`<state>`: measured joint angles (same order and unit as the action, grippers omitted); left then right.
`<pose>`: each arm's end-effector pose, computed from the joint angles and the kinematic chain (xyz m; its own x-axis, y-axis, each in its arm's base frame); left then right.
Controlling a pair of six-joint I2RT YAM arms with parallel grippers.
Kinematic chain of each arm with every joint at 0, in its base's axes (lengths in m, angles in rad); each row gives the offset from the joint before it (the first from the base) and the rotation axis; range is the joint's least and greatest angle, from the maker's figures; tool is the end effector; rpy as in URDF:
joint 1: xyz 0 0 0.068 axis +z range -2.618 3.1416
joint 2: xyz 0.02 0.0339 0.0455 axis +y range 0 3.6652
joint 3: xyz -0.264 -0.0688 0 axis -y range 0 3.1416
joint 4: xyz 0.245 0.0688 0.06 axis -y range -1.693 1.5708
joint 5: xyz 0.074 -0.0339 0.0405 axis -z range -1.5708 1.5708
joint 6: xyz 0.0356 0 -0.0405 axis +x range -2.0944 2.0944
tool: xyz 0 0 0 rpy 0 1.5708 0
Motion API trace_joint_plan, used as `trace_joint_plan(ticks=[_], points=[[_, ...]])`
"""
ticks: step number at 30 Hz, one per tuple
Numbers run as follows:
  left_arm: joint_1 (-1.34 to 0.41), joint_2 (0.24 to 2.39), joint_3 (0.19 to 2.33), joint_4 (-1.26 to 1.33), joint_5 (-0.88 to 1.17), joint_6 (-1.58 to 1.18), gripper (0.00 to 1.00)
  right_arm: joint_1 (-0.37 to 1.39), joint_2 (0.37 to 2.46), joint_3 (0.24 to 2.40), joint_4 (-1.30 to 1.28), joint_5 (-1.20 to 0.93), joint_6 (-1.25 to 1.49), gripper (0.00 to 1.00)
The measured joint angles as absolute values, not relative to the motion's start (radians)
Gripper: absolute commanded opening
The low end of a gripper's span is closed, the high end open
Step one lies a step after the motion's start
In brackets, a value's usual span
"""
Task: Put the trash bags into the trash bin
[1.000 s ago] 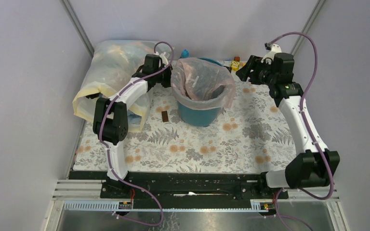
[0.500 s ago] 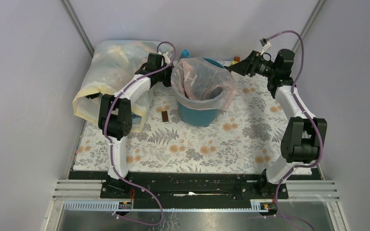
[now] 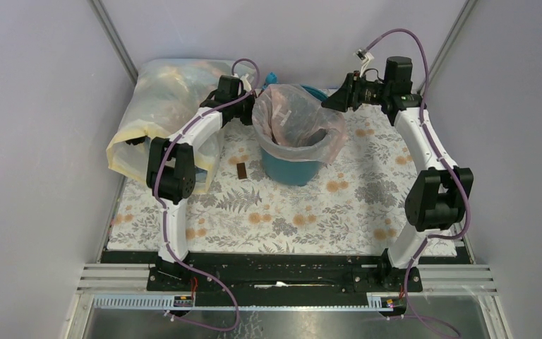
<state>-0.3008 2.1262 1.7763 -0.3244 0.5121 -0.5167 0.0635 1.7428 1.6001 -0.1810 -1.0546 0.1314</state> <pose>0.4647 -0.1624 0.2446 -0.8267 -0.1944 -0.5280 0.2478 0.7167 -0.6519 0.4003 0.0565 0.3690 -0.4266 0.0377 -0.9036 -0.8052 0.4391 0.3985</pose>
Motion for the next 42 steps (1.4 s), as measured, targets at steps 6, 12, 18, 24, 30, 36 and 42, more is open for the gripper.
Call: trace_joint_plan(ticks=[6, 12, 18, 24, 30, 36, 42], points=[[-0.305, 2.127, 1.778, -0.328, 0.512, -0.517, 0.0, 0.071, 1.755, 1.651, -0.294, -1.007, 0.047, 0.06], [-0.305, 2.127, 1.779, -0.336, 0.507, -0.516, 0.0, 0.071, 1.765, 1.676, -0.332, -0.955, 0.052, 0.0], [-0.305, 2.127, 1.78, -0.344, 0.499, -0.516, 0.0, 0.056, 1.778, 1.682, -0.3, -0.887, 0.146, 0.0], [-0.305, 2.127, 1.781, -0.352, 0.493, -0.513, 0.0, 0.012, 1.781, 1.659, -0.201, -0.844, 0.265, 0.0], [-0.305, 2.127, 1.781, -0.353, 0.492, -0.513, 0.0, 0.002, 1.811, 1.645, -0.155, -0.809, 0.333, 0.0], [-0.305, 2.134, 1.781, -0.364, 0.482, -0.515, 0.0, 0.002, 1.834, 1.59, -0.135, -0.802, 0.353, 0.0], [-0.306, 2.15, 1.744, -0.36, 0.458, -0.524, 0.0, 0.002, 1.837, 1.5, -0.123, -0.792, 0.354, 0.0]])
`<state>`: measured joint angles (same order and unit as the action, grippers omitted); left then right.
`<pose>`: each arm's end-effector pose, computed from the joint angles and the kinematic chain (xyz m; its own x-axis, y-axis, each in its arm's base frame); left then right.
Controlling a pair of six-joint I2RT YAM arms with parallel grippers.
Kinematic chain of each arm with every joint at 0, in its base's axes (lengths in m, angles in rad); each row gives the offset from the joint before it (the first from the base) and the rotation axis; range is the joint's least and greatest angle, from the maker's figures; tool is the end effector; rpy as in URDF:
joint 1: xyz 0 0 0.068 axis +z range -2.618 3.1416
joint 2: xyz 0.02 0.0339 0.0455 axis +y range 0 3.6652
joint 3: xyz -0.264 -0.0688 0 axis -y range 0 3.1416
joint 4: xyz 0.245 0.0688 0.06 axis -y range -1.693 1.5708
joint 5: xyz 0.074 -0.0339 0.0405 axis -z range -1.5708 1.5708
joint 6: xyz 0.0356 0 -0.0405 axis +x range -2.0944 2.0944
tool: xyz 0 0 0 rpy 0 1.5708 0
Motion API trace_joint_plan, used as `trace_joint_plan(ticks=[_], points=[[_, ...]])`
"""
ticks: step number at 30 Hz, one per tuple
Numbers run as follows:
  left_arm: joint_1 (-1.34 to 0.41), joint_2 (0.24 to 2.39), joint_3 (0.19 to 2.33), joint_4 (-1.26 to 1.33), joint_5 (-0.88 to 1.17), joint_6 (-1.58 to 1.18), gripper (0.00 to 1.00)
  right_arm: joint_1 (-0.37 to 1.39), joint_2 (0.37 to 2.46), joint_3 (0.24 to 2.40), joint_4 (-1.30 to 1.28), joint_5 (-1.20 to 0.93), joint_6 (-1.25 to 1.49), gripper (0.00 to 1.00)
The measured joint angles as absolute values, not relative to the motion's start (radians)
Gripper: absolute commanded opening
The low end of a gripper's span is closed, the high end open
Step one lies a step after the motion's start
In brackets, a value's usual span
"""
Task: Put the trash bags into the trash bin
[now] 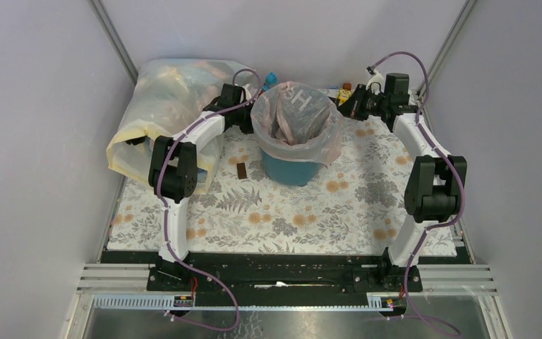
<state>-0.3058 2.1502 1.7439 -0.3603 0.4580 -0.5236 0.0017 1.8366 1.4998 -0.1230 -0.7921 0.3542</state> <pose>0.4622 -0.1624 0.2192 -0.8597 -0.1989 -0.4704 0.1661 0.7621 -0.6258 0.4291 0.0261 0.3000 -0.6379 0.2425 -0.7309 -0.4455 0.6580 0.6071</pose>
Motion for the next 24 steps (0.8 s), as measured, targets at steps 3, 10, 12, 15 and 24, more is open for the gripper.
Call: trace_joint_plan(ticks=[3, 10, 12, 15, 24], points=[[-0.307, 2.15, 1.703, -0.347, 0.45, -0.528, 0.0, 0.004, 1.838, 1.482, -0.123, -0.783, 0.356, 0.0], [-0.309, 2.15, 1.647, -0.324, 0.437, -0.533, 0.0, 0.006, 1.838, 1.51, -0.19, -0.695, 0.337, 0.37], [-0.31, 2.15, 1.636, -0.318, 0.437, -0.533, 0.04, 0.006, 1.837, 1.56, -0.262, -0.637, 0.309, 0.44], [-0.31, 2.141, 1.627, -0.311, 0.434, -0.533, 0.16, 0.009, 1.825, 1.646, -0.348, -0.554, 0.266, 0.51], [-0.31, 2.022, 1.611, -0.294, 0.344, -0.562, 0.43, 0.167, 1.668, 1.777, -0.464, -0.377, 0.131, 0.42]])
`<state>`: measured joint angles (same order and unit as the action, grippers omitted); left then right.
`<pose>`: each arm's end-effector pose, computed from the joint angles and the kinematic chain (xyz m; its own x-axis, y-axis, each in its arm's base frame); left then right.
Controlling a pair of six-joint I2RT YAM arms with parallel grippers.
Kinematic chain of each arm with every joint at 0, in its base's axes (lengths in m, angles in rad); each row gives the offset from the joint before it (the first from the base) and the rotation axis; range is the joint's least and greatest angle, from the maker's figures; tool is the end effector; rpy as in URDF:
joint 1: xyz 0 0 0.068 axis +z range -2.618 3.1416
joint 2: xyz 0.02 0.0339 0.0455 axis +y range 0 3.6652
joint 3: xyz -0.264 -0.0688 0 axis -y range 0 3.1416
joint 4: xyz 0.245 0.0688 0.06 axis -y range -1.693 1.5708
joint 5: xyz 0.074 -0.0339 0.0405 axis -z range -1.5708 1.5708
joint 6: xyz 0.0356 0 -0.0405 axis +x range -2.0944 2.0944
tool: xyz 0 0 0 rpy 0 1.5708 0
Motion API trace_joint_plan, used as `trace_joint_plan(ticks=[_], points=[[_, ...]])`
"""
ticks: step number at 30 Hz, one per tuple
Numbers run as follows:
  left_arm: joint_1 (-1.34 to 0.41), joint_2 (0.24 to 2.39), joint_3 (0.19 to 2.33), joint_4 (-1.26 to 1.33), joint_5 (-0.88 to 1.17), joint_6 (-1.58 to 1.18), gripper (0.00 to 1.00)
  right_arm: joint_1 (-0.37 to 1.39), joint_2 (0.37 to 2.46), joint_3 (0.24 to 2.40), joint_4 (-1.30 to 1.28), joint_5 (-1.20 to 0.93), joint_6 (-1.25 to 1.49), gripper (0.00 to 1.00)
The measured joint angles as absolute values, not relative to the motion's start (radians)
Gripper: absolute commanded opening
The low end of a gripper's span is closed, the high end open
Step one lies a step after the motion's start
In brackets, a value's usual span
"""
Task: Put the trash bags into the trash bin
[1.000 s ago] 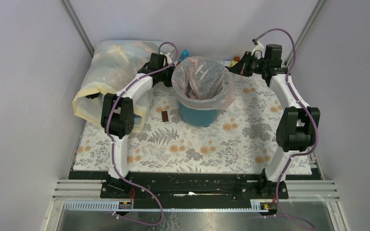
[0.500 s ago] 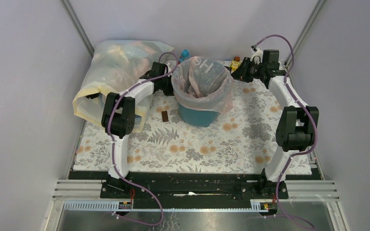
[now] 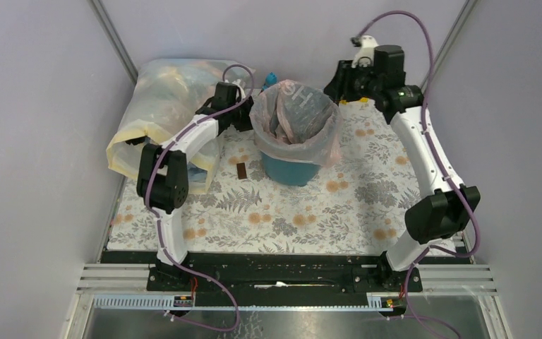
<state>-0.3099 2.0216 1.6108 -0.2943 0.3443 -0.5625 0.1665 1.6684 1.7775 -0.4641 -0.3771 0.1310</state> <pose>0.4396 -0.1534 0.2386 -0.8058 -0.2691 -0.5275 0.1207 0.7974 -0.5912 0.3757 0.0764 0.4253 -0.4045 0.0552 -0.9129 -0.4456 0.8598 0.2494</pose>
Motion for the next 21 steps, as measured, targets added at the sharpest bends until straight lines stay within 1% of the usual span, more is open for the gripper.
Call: trace_joint_plan(ticks=[3, 5, 7, 8, 15, 21], points=[[-0.308, 1.943, 1.573, -0.291, 0.286, -0.576, 0.47, 0.277, 1.659, 1.813, -0.499, -0.355, 0.085, 0.28], [-0.305, 1.898, 1.553, -0.294, 0.255, -0.579, 0.5, 0.348, 1.662, 1.834, -0.538, -0.334, 0.049, 0.13], [-0.301, 1.86, 1.54, -0.296, 0.229, -0.58, 0.53, 0.41, 1.67, 1.858, -0.581, -0.312, 0.014, 0.02], [-0.3, 1.844, 1.534, -0.296, 0.221, -0.58, 0.54, 0.437, 1.676, 1.87, -0.601, -0.297, -0.004, 0.0], [-0.295, 1.755, 1.48, -0.3, 0.184, -0.582, 0.56, 0.588, 1.734, 1.891, -0.717, -0.172, -0.09, 0.0], [-0.296, 1.691, 1.426, -0.293, 0.194, -0.595, 0.56, 0.616, 1.774, 1.837, -0.761, -0.109, -0.118, 0.0]])
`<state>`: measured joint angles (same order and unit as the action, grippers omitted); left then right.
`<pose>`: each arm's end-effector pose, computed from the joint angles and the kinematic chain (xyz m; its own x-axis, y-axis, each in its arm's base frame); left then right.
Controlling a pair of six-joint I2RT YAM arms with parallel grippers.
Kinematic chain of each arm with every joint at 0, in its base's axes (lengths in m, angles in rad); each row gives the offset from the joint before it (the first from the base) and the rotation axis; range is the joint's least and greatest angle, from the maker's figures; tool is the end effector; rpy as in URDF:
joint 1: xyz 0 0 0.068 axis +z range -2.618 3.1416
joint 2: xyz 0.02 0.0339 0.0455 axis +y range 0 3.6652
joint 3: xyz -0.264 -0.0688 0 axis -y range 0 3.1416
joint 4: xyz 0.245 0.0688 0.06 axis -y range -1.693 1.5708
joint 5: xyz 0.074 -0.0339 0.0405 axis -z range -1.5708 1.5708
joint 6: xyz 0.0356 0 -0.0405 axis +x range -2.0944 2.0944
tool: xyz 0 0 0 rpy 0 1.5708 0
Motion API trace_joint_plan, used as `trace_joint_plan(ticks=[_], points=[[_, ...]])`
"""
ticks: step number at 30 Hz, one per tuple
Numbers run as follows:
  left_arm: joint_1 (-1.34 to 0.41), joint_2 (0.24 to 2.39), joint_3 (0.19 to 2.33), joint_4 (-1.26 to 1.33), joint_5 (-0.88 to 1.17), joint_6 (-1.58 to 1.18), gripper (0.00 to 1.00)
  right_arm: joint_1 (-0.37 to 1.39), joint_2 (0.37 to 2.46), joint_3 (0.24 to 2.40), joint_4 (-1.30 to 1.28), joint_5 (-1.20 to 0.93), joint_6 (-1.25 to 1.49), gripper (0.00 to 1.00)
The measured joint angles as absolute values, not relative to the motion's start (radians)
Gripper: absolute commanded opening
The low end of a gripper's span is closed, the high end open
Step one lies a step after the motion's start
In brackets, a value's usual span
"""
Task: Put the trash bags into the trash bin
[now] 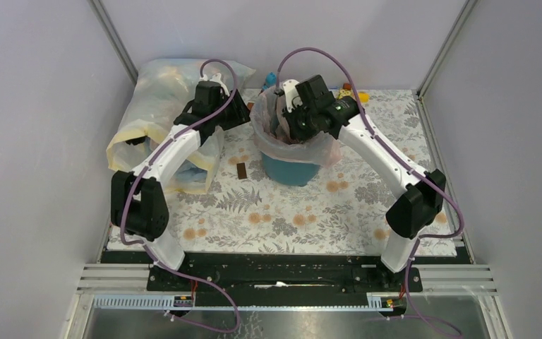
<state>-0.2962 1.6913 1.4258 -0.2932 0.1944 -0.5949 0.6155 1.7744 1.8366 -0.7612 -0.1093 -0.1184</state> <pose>0.3770 -0.1222 0.3115 -0.6682 -0.3710 -0.6449 0.0828 0.8243 -0.5600 0.3226 0.2329 0.3768 -0.4458 -0.4591 -0.7684 -0.6997 0.7142 -0.0207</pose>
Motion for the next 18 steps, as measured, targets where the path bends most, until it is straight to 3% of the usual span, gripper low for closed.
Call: trace_joint_plan(ticks=[10, 18], points=[[-0.311, 1.61, 1.417, -0.267, 0.22, -0.604, 0.56, 0.625, 1.882, 1.808, -0.775, -0.064, -0.127, 0.0], [-0.328, 1.592, 1.417, -0.251, 0.229, -0.607, 0.54, 0.626, 1.892, 1.665, -0.717, -0.043, -0.107, 0.0]])
